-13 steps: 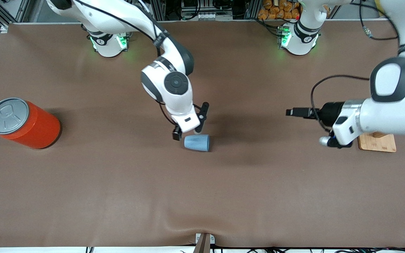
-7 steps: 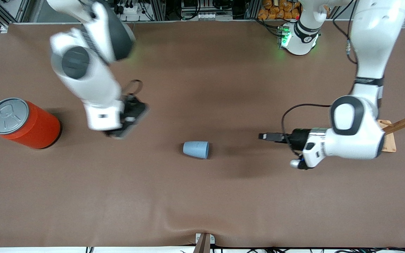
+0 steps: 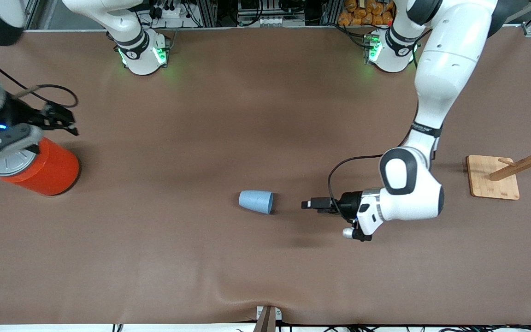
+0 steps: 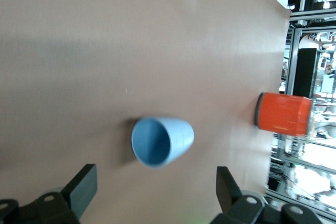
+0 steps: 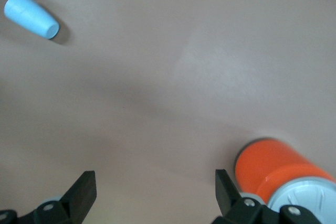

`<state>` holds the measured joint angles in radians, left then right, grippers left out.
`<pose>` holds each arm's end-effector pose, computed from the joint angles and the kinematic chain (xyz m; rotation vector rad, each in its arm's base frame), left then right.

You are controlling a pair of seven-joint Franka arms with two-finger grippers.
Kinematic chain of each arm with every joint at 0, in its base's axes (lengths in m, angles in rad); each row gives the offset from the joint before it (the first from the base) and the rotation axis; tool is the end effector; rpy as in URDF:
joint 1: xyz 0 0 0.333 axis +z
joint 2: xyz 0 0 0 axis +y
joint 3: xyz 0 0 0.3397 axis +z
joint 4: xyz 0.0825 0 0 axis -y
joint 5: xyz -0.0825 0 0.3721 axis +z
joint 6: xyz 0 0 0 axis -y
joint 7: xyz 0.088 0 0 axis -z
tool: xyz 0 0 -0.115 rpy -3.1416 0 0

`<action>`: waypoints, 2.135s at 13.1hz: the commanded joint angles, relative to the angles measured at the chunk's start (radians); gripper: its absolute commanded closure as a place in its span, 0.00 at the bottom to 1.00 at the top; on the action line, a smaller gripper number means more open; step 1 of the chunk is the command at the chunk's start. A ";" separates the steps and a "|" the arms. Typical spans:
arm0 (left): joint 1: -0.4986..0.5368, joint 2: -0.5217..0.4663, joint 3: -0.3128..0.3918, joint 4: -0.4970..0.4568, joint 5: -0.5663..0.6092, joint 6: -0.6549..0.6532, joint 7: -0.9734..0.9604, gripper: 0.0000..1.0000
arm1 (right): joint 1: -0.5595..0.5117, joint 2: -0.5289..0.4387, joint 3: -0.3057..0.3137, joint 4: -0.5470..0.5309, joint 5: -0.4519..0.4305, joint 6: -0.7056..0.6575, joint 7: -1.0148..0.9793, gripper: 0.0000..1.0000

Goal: Flip cup
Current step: 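Grasp the cup rim with the left gripper while the right gripper withdraws, then lift the cup with the left gripper and rotate it opening upward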

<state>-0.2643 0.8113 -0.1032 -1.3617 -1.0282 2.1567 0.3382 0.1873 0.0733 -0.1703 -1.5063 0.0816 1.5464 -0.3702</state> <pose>0.6988 -0.2914 0.2719 2.2289 -0.0588 -0.0388 0.5635 0.0230 0.6280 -3.0101 -0.5916 0.0299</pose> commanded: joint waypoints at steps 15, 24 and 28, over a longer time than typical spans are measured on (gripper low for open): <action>-0.147 0.152 -0.021 0.052 -0.317 0.084 0.193 0.00 | -0.221 -0.056 0.109 0.054 0.018 -0.253 0.381 0.00; -0.168 0.157 -0.033 0.016 -0.371 0.084 0.160 0.00 | -0.275 -0.067 0.106 0.072 -0.025 -0.262 0.384 0.00; -0.181 0.152 -0.036 -0.002 -0.371 0.083 0.127 0.25 | -0.272 -0.135 0.114 0.063 -0.053 -0.269 0.392 0.00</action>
<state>-0.4329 0.9682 -0.1407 -1.3547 -1.3733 2.2445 0.4730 -0.0744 -0.0136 -0.0726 -1.4313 0.0477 1.2917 -0.0001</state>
